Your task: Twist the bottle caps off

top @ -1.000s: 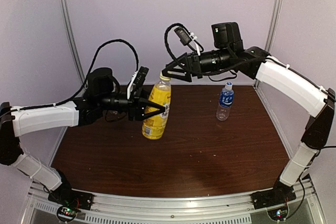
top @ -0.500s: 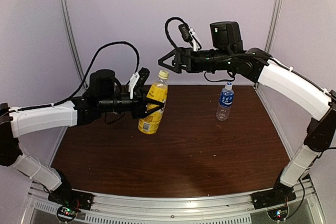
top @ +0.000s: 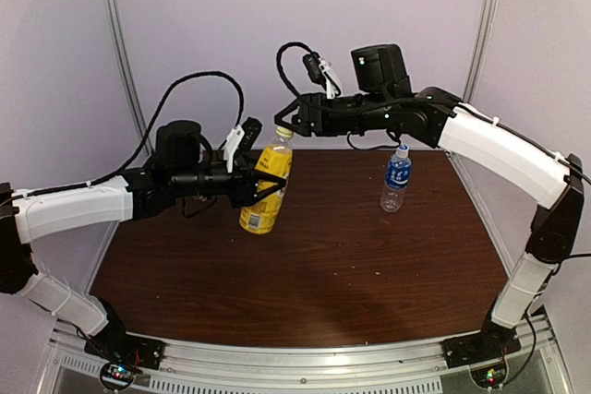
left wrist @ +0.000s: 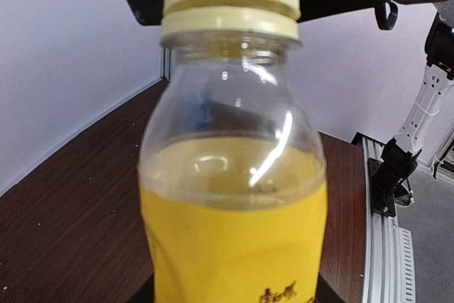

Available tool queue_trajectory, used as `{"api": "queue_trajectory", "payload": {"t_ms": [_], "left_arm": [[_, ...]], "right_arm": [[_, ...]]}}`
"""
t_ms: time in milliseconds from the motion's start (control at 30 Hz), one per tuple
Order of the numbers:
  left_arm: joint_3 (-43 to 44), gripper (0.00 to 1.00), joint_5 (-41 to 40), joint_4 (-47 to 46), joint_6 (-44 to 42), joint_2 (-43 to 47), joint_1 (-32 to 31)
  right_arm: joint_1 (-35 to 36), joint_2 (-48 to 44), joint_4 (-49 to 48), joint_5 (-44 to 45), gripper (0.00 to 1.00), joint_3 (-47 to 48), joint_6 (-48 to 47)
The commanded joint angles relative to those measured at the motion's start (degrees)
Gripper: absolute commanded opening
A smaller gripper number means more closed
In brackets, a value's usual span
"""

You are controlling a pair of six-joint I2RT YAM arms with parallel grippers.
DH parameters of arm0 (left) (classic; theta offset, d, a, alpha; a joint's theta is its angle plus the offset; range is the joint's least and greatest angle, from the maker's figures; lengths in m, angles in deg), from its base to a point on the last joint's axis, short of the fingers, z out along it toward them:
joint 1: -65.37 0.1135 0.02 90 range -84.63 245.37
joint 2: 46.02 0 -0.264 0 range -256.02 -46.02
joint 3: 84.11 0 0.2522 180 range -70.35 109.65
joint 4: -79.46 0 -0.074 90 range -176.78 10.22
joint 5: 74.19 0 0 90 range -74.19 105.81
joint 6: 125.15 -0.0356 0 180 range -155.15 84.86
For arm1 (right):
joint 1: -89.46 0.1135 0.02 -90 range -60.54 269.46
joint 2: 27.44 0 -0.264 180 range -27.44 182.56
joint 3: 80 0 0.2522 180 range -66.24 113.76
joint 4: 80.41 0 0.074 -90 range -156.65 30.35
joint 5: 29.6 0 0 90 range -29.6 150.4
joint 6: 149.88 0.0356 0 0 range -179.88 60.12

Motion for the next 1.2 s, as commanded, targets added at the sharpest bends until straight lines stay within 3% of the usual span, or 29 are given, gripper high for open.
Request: {"api": "queue_trajectory", "payload": {"t_ms": [0,167,700,900,1067,1167], "left_arm": [[1.8,0.32,-0.6,-2.4,-1.2,1.5,-0.1],[1.8,0.32,-0.9,-2.1,-1.4,1.5,-0.1],[1.9,0.32,-0.8,-1.9,-1.4,1.3,-0.1],[1.9,0.32,-0.6,-1.9,-1.5,1.1,-0.1],[1.8,0.32,1.4,-2.5,-1.7,1.3,-0.1],[1.2,0.32,6.9,-4.9,-1.4,1.5,-0.1]], "right_arm": [[0.4,0.2,-1.0,-2.3,0.54,0.0,0.3],[0.4,-1.0,-3.8,-4.7,0.59,-2.4,0.9],[0.4,-2.2,-4.7,-4.8,0.32,-4.1,-0.4],[0.1,-2.9,-5.1,-5.1,0.27,-4.8,-1.9],[-0.6,-3.3,-6.6,-10.7,0.24,-5.5,-4.3],[-1.7,-3.5,-7.6,-17.5,0.24,-5.7,-7.7]]}}
